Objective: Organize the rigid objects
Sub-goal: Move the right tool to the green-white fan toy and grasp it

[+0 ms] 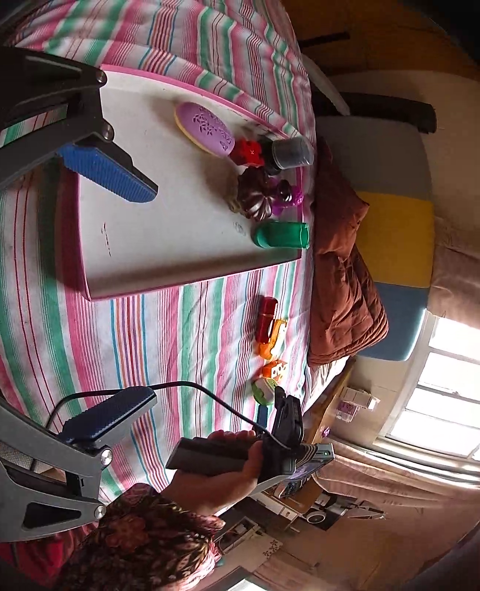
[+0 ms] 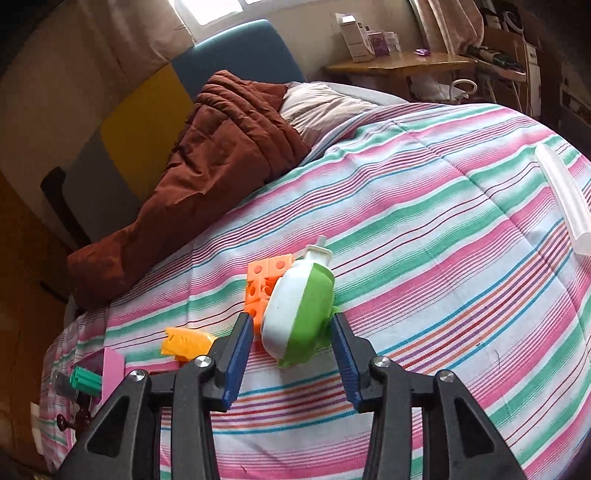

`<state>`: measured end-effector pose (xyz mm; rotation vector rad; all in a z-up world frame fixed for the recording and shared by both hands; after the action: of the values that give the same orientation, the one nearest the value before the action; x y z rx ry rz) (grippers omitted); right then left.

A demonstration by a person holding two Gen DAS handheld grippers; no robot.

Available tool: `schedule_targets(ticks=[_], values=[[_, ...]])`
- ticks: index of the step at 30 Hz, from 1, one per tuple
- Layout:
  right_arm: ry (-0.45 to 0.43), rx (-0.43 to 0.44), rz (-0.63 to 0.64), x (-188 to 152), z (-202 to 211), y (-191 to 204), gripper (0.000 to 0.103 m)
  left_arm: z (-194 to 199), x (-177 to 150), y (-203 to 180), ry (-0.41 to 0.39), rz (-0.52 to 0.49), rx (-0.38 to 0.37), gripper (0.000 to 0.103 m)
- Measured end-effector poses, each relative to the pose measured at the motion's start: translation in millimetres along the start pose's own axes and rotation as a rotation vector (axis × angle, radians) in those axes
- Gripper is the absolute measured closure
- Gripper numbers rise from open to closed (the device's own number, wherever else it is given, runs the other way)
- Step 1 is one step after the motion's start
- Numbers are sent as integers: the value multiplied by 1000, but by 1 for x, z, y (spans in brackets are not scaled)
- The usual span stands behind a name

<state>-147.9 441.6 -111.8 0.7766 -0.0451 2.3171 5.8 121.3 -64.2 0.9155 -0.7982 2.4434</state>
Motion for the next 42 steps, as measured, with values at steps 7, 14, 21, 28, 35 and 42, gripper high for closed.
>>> schedule_targets(ticks=[7,14,21,28,35,42], values=[[-22,-3,97,5,-12,0,60,-5,-1,-2,14,-4,4,2],[-175,-202,505,-3,14,-9,65,-12,-3,-8,29,-15,-10,2],[-311,-441,868,-31,29,-19,67,-19,-5,-14,40,-16,-24,2],[-251,-163,770,-57,55,-6,66,-16,-5,-19,37,-28,-24,2],[-173,-1,297,-44,75,-68,58,-16,-6,-17,37,2,-31,2],[-129,27,-45,-23,66,-131,58,-15,-6,-22,38,-22,-31,2]])
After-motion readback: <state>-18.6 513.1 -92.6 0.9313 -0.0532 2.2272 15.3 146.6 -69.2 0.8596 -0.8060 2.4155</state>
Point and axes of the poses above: each gripper's, at about its wrist camera, not at the fingertips, and z roughly against the way its jaws point, y to its left, x to its top, the point moved 5 cm from there along -z, roughly the way its jaws point, and after that the axes turned 15 degrees about -x, right-handed, at the moved point
